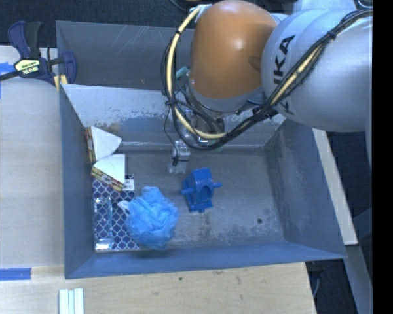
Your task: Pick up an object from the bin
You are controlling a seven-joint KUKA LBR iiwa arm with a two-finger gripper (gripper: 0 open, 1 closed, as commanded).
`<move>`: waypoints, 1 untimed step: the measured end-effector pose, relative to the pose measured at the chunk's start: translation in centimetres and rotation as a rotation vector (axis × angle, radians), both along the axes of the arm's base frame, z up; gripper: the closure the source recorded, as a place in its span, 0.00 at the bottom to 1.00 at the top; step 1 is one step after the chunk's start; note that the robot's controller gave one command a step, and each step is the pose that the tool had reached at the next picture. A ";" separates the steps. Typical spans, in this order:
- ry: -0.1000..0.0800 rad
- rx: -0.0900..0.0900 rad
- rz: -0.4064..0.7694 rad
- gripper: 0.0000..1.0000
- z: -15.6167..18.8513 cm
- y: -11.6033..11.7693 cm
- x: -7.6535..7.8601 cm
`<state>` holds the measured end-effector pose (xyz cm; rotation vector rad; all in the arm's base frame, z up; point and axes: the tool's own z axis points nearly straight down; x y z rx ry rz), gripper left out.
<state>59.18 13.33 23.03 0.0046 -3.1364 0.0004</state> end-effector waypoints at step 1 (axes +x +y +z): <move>-0.009 0.001 -0.003 0.00 0.5 -0.1 0.1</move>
Offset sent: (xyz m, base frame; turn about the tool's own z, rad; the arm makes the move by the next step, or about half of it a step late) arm -0.0287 -0.0785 -0.0727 -0.1526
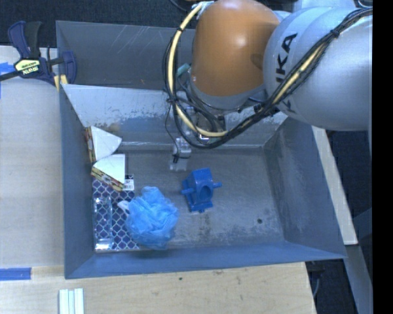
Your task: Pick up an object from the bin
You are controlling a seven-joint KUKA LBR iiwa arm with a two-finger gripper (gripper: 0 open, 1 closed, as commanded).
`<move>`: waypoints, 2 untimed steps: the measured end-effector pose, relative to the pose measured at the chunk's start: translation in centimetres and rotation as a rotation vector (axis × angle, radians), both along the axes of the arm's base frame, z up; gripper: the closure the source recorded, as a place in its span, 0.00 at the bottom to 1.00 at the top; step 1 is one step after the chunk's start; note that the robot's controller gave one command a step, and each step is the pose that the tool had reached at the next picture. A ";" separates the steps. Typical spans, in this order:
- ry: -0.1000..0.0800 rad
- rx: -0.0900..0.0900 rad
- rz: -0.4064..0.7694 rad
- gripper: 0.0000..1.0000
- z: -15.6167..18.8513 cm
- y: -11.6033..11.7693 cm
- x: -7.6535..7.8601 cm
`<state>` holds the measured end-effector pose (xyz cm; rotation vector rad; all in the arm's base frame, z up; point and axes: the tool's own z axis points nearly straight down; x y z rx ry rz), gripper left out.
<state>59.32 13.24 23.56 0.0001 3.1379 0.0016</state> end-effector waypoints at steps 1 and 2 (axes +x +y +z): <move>0.003 -0.001 0.133 0.00 -6.4 -6.4 -2.4; 0.008 -0.002 0.134 0.00 -10.7 -10.8 -3.1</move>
Offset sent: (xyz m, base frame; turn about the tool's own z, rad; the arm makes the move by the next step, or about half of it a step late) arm -0.0264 -0.0658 -0.0567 -0.0233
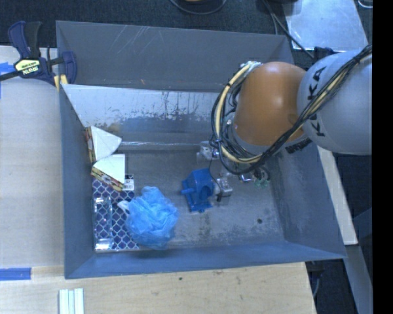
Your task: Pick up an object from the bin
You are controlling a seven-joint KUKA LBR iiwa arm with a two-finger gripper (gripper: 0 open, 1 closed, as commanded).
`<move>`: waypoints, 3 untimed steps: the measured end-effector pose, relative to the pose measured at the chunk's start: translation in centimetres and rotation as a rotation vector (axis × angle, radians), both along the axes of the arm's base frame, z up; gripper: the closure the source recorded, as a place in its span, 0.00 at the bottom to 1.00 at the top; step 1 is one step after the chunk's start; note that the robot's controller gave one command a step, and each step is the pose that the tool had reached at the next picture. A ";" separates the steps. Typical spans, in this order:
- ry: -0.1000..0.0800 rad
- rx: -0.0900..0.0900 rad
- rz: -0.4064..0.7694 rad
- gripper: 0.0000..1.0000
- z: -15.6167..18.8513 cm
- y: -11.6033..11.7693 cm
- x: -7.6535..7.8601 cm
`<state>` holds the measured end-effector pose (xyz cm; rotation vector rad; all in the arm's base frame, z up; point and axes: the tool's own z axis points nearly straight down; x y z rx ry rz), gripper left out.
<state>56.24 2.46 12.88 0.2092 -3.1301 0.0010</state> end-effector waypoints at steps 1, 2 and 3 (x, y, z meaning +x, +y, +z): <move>-0.009 0.002 0.025 0.00 -5.5 4.0 0.5; -0.005 0.001 0.254 1.00 -4.1 4.1 5.6; -0.005 0.001 0.254 1.00 -4.1 4.1 5.6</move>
Offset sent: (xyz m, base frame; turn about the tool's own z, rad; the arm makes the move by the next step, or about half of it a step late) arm 0.0531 0.0417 -0.0472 -0.2573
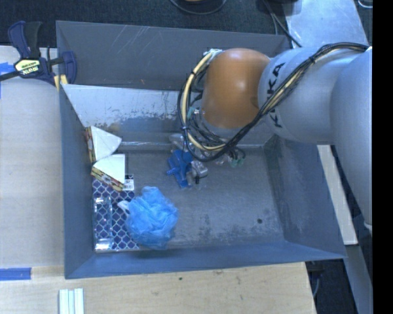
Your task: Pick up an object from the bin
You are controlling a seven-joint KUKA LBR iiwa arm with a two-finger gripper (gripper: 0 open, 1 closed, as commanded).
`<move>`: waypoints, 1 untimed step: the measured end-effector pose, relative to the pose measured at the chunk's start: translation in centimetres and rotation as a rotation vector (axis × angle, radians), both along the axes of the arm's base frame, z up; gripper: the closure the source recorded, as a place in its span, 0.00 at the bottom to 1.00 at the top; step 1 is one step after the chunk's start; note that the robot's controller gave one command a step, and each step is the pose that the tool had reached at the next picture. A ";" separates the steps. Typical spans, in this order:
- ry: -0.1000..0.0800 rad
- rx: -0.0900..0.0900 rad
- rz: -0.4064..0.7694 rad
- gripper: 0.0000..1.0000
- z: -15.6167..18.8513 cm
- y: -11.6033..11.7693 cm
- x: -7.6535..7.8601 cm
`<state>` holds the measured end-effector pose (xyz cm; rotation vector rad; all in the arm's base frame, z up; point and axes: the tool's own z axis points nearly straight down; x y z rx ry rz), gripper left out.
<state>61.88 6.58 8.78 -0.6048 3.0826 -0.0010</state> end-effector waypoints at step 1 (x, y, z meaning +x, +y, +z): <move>0.000 0.000 0.000 1.00 0.0 0.0 0.0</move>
Offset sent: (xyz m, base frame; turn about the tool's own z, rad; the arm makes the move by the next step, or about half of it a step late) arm 0.0000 0.0000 0.0000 0.0000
